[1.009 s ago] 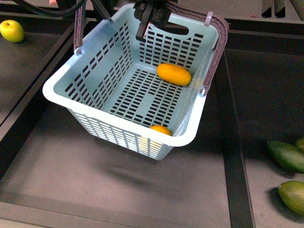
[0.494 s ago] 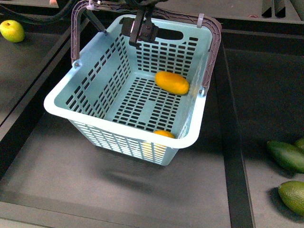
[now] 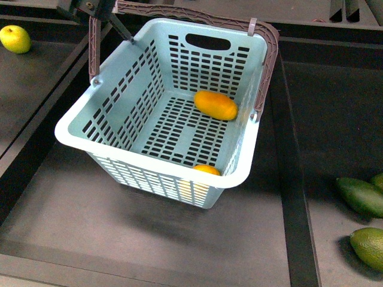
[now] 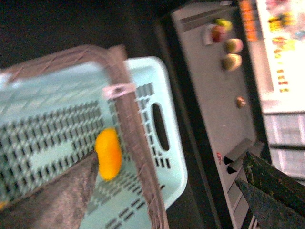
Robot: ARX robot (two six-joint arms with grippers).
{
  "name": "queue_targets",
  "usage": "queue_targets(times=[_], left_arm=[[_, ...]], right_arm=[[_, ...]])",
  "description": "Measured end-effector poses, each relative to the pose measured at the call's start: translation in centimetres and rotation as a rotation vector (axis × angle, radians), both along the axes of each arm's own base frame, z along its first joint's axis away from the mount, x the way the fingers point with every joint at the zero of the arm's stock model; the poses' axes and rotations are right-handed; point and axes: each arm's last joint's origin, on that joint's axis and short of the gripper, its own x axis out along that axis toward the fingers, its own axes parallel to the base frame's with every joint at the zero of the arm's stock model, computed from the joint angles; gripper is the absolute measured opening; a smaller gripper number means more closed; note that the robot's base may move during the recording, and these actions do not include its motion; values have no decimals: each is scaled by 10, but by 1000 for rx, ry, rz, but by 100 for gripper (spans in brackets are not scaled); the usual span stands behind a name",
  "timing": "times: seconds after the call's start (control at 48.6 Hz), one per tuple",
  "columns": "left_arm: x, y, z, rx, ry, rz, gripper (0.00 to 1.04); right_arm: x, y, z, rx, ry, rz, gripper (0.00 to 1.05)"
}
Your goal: Pick lemon and mango into basket
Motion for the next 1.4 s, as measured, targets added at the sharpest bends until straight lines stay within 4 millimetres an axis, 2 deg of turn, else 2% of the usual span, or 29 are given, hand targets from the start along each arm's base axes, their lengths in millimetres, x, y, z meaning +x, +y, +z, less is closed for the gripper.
queue_targets(times=[0.124,0.165,0.288,0.453,0.68,0.947,1.03,1.174,1.4], left_arm=[[-26,31,-16,343,-301,-182,68],[-41,50,-15,554,-396,-220,59],[-80,94,-14,904,-474,-234,34],[-119,122,-37,1020,-427,-302,3],[-155,147,-45,1046,-428,-292,3],[-189,163,-53,1048,-424,-299,3],[-199,167,-62,1049,-431,-294,3],[-210,178,-64,1050,-419,-298,3],[-223,178,-63,1051,-425,-299,3]], right_arm=[[0,0,0,0,0,0,96],[0,0,0,0,0,0,96],[0,0,0,0,0,0,96],[0,0,0,0,0,0,96],[0,0,0,0,0,0,96],[0,0,0,0,0,0,96],[0,0,0,0,0,0,96],[0,0,0,0,0,0,96],[0,0,0,0,0,0,96]])
